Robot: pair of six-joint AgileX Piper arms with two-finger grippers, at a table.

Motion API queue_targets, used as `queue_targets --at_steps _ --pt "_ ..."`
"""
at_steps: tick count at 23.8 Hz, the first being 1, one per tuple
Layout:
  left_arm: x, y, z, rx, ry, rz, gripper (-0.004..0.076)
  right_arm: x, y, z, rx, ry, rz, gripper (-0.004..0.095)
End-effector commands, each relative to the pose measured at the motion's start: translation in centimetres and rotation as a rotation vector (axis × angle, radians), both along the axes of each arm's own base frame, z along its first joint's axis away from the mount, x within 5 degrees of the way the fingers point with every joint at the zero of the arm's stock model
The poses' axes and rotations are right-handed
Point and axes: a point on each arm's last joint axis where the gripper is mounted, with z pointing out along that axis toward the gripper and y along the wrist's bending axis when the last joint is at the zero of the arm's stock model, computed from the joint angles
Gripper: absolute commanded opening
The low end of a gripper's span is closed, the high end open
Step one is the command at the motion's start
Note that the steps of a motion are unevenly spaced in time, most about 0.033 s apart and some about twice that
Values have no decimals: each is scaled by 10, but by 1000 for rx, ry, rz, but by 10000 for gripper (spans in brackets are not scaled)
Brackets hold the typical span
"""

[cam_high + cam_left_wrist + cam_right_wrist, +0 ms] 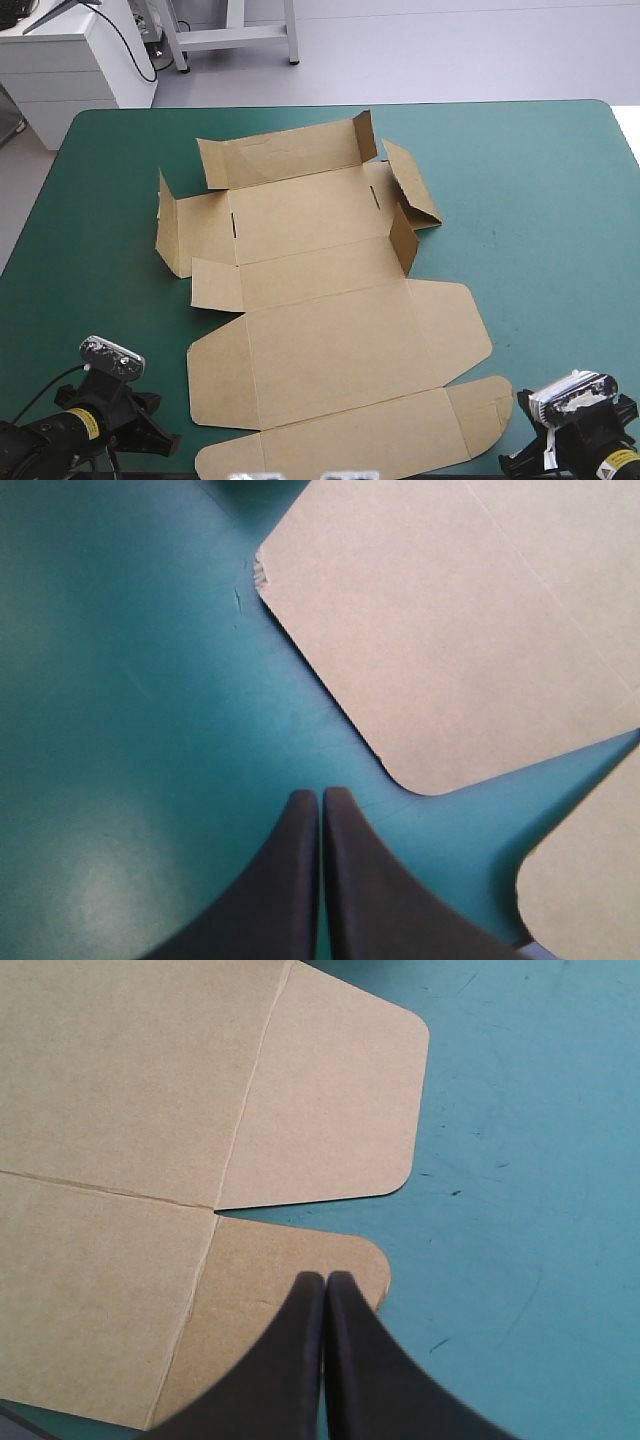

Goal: Fold the box

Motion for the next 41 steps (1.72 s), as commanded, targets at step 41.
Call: queue_targets --at_steps 41 --pt "4 -2 9 -18 -57 -13 -8 343 94 109 -145 93 60 -9"
